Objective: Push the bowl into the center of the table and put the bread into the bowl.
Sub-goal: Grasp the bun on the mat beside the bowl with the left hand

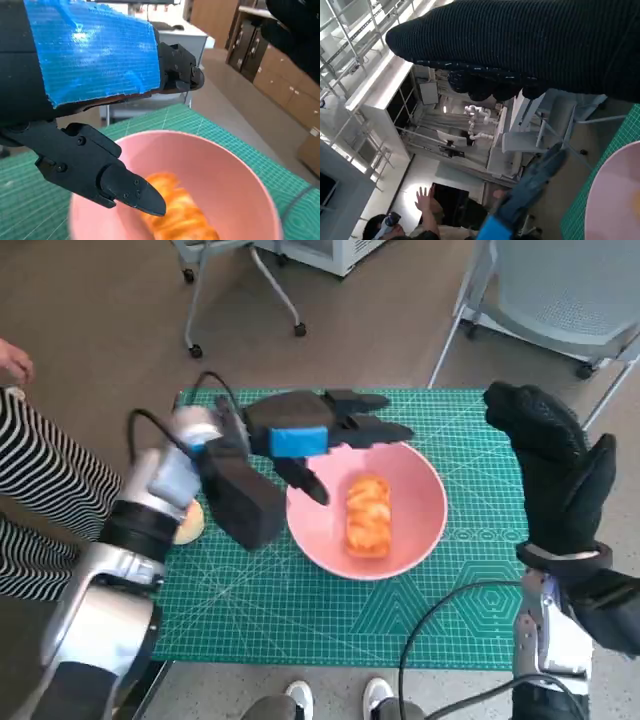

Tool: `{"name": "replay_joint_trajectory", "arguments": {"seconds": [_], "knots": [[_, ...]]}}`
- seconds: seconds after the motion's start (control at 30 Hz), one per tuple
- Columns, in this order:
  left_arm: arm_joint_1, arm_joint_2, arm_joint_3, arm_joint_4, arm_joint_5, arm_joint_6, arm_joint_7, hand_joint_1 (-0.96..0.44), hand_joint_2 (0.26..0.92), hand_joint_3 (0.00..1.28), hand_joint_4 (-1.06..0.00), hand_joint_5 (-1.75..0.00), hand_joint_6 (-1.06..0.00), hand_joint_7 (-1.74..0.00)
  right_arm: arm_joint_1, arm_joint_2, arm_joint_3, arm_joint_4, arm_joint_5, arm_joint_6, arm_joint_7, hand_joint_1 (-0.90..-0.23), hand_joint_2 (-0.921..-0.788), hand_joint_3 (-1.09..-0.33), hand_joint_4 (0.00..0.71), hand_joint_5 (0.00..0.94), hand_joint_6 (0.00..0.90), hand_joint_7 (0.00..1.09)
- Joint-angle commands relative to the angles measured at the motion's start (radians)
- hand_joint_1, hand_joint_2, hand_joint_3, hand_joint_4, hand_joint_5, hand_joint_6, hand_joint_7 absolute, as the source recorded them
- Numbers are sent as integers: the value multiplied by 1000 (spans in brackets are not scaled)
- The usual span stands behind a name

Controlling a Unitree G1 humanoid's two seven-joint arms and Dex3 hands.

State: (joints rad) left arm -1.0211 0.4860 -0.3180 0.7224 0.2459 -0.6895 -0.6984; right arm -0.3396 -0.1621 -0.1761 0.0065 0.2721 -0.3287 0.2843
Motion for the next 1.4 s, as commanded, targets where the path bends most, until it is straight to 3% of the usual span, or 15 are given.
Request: {"name": "replay_joint_trajectory", "arguments": {"seconds": [0.03, 0.1, 0.17, 0.23, 0.47, 0.77, 1.4], "knots": [[41, 59, 40, -107, -55, 75, -70, -555, 839, 2, -6, 0, -157, -59, 7, -5, 4, 18, 0, 12, 5, -671, -921, -699, 195, 0, 114, 511], [54, 74, 54, -143, -68, 103, -88, -551, 838, 1, -5, 0, -160, -56, 6, -4, 5, 19, 0, 12, 6, -671, -921, -699, 195, 0, 114, 511], [94, 160, 113, -209, -114, 146, -124, -519, 846, 5, -1, 1, -150, -49, 4, -4, 8, 24, 6, 15, 13, -676, -921, -698, 198, 1, 117, 512], [130, 228, 162, -236, -139, 153, -139, -551, 855, 11, 0, 1, -152, -50, 3, -6, 8, 30, 11, 16, 20, -678, -921, -698, 196, 1, 116, 511], [202, 341, 229, -230, -149, 130, -155, -604, 855, 8, 1, 1, -158, -61, -3, -7, 7, 45, 14, 14, 29, -680, -921, -698, 198, 2, 120, 512], [297, 416, 288, -215, -195, 144, -181, -569, 766, 0, -5, -2, -199, -90, -8, -10, 6, 49, 19, 22, 35, -676, -921, -701, 201, 3, 123, 513], [389, 457, 281, -194, -129, 176, -153, -557, 762, 4, -23, -5, -201, -93, -24, -11, 5, 58, 25, 33, 44, -676, -921, -701, 201, 1, 120, 511]]}}
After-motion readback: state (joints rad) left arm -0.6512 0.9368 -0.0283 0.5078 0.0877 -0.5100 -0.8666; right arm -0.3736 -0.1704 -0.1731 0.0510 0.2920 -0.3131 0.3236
